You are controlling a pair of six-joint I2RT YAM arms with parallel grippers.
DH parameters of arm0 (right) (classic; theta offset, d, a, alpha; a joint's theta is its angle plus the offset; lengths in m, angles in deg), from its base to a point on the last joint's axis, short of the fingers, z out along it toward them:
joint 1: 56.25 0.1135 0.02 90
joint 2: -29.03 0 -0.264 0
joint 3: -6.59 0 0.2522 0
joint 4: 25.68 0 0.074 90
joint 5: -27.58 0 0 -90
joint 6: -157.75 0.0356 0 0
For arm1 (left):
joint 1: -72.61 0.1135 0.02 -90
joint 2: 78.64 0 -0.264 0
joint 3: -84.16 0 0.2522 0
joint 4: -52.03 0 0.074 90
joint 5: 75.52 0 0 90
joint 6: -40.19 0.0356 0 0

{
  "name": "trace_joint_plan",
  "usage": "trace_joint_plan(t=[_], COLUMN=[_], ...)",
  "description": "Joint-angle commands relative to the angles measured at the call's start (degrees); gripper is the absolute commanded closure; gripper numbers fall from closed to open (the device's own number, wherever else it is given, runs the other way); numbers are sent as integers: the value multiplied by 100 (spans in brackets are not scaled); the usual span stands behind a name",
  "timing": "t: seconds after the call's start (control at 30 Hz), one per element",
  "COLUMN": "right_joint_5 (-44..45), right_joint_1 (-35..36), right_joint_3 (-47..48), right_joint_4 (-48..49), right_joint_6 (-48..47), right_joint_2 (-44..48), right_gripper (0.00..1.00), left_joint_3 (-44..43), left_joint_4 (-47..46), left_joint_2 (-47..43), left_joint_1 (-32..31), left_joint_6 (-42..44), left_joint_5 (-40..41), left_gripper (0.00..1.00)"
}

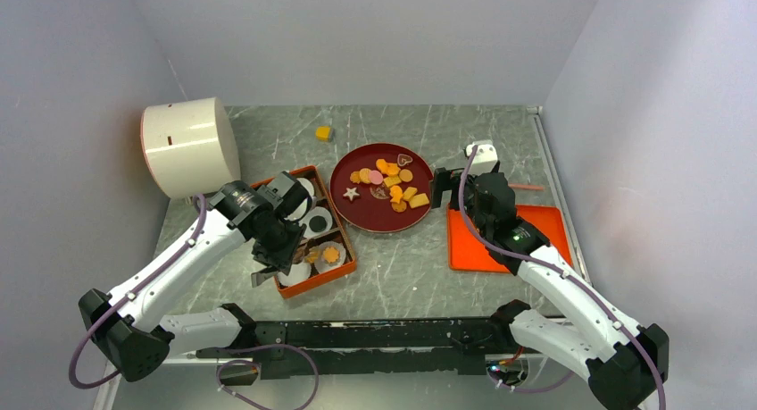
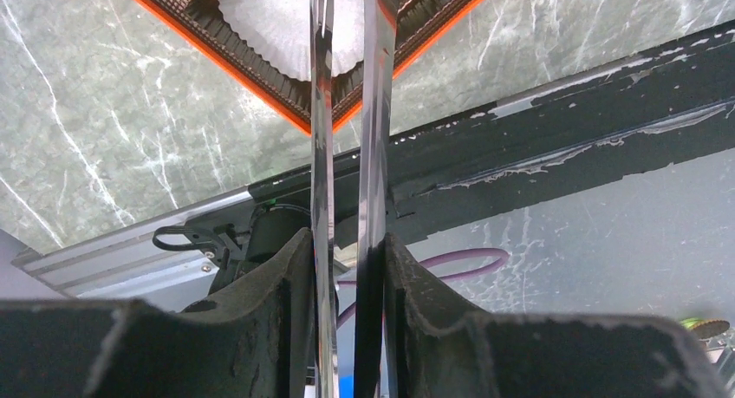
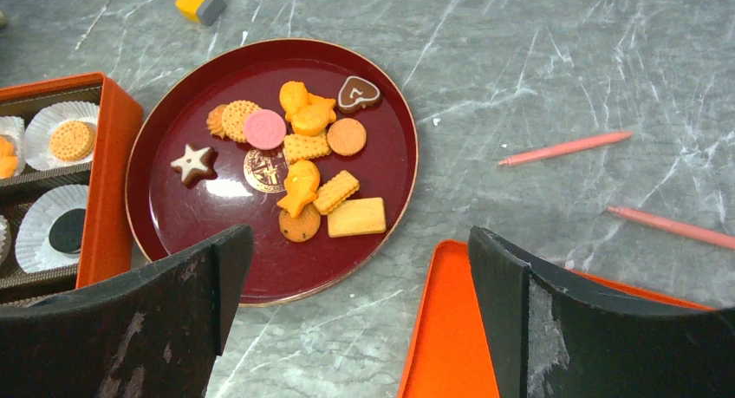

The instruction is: Pack the cookies

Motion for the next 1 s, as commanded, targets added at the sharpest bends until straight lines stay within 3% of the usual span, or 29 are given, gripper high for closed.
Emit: trace_joint_plan(t=[0.0,0.7,0.97], right_joint_5=[-108,-423,-436], right_joint_1=[-16,-16,-16], right_joint_3=[119,-5,21], right_joint_4=[330,325,244], right_joint_6=[28,171,157], right_joint_2=[16,165,258], right_gripper=[0,0,0], left_joint_3=[-387,-1039,-1252], left_joint_4=[-28,-134,-1072], left_joint_2=[-59,124,515], left_joint_1=[22,19,11], left_joint_6=[-115,192,772], left_joint_5=[-24,275,42], left_gripper=[83,85,85])
